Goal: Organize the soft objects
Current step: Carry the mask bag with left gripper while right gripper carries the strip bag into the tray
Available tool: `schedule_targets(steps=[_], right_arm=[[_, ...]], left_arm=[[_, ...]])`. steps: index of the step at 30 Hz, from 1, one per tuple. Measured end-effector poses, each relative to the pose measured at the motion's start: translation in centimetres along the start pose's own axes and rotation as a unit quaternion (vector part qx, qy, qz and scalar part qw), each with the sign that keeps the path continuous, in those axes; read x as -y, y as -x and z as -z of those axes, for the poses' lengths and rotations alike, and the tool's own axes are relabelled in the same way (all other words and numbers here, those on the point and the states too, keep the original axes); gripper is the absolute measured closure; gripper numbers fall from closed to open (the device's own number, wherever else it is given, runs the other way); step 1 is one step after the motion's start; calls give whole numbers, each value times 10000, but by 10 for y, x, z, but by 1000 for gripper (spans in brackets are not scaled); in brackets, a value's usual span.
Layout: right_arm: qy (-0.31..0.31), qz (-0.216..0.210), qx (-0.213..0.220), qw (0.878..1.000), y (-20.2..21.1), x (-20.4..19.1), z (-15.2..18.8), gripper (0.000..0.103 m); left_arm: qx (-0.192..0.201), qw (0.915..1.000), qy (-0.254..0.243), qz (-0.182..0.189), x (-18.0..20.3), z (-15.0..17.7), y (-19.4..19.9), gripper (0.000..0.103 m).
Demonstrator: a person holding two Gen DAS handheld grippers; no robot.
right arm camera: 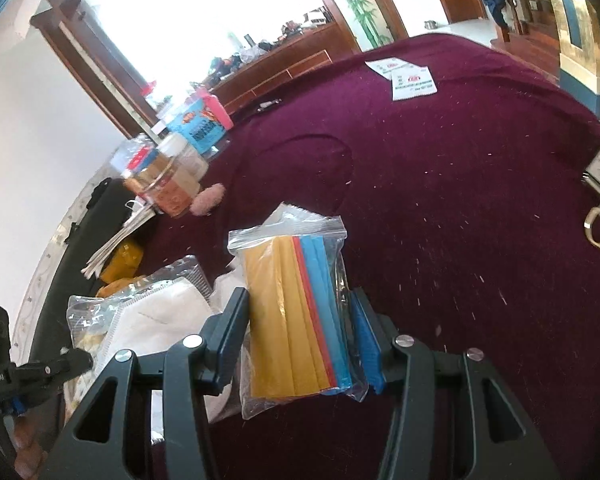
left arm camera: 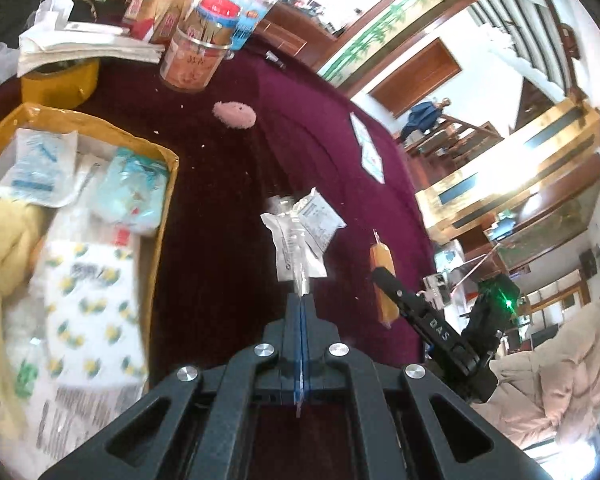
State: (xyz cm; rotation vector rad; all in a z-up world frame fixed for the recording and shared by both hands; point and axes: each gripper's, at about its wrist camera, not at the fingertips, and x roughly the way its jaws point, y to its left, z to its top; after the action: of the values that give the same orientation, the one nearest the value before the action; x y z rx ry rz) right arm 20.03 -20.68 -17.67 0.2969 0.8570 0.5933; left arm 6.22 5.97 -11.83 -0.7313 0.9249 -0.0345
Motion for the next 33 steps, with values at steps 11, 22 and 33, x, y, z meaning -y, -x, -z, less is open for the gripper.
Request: schedule_targets(steps=[11,22,33], right_arm=[[266,-222,19,9994,52,-35,42,54],[793,-877,-289,9926,51,-103,69,53],[1727,-1243,-469,9760,18,-197,70,53]], left_arm=[[208,9977,131,627,-9,34,51,103],[386,9945,289,925,-34,43,103,103],[1080,9836,616,1310,-79,21,158,103]])
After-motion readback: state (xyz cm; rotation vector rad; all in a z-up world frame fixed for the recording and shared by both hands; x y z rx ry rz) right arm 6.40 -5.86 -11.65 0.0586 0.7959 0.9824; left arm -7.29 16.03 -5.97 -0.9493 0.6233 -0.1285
